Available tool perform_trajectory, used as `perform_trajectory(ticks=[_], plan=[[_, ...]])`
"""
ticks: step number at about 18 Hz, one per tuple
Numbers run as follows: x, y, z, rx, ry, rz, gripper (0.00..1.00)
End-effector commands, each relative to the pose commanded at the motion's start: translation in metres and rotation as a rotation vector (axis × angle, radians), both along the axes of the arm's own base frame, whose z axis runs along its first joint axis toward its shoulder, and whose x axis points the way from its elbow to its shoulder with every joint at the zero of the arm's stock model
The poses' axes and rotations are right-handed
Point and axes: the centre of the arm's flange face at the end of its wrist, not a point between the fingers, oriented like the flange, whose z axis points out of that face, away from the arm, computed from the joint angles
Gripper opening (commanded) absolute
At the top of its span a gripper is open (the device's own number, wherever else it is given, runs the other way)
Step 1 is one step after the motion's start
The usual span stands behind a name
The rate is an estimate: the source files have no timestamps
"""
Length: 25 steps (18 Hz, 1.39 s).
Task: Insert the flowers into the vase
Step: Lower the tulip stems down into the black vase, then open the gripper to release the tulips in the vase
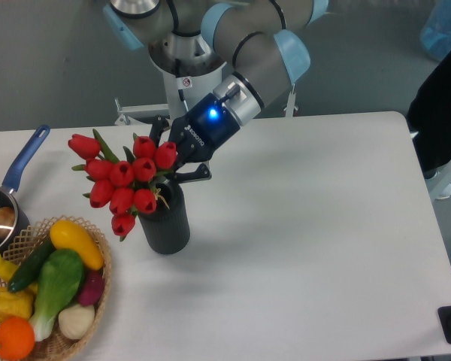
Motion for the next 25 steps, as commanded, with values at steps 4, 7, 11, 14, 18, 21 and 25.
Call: perform_trajectory(ticks=[4, 7, 11, 14, 18, 21, 25], plan=[[0.003, -0.003, -0.017, -0.029, -0.012, 0.0, 0.11], [0.003, -0.006, -0.029, -0.068, -0.012, 0.003, 0.27], [0.002, -0.008, -0.033, -0.101, 0.006, 0.008, 0.75], [0.001, -0.015, -0.035, -0.18, 0.062, 0.018, 1.0], [0.002, -0.024, -0.026, -0.249, 0.144, 0.033, 1.0], [-0.004, -0.039, -0.011, -0.316, 0.231, 0.069, 1.0], [-0.018, -0.069, 0.017, -0.429, 0.379, 0.154, 1.0]])
